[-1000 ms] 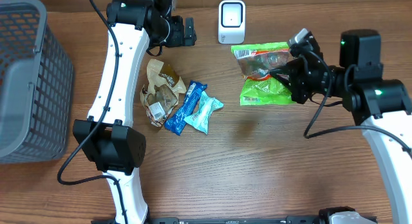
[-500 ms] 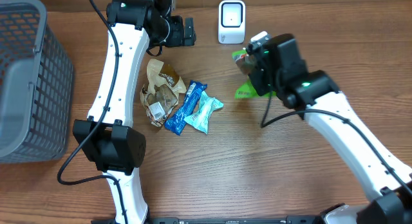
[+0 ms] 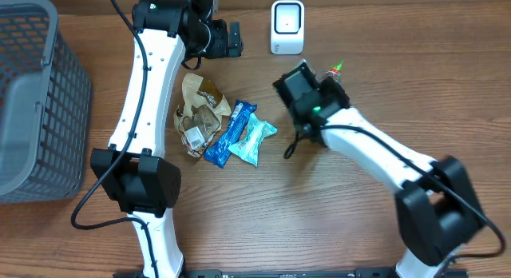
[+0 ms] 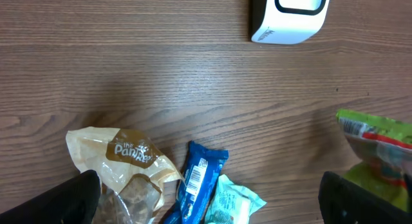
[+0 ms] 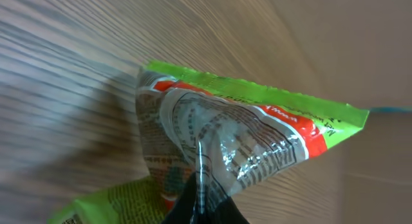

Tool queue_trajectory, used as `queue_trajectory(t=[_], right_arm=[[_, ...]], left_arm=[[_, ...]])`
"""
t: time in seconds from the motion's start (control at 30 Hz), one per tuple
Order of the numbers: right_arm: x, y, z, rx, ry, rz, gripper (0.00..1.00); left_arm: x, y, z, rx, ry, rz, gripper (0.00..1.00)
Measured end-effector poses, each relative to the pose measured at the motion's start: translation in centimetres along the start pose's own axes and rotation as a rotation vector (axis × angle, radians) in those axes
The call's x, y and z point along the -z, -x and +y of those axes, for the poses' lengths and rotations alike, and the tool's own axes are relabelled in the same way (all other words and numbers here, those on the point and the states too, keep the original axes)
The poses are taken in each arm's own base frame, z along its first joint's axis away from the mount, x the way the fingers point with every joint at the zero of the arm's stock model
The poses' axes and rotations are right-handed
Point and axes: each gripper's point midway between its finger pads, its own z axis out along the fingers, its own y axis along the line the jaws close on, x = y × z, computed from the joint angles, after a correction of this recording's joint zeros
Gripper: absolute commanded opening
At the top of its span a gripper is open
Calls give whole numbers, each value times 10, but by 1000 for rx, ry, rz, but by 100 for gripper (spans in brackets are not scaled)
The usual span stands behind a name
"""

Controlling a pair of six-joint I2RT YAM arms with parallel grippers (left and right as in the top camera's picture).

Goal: Scan the item barcode

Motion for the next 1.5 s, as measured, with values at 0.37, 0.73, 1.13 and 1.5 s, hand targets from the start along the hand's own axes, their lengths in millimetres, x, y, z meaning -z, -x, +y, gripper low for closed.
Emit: queue_trajectory(t=[0.37,0.73,1.13,1.5], right_arm=[[13,-3,78,258,-109,-2,44],[79,-7,174,361,246,-50,89],[70,45,29,-392,720,74,92],[30,-2,105,-325,1065,314,87]], left_arm=[[0,0,0,0,0,0,100],[0,0,0,0,0,0,100],[0,0,0,0,0,0,100],[0,0,0,0,0,1,100]])
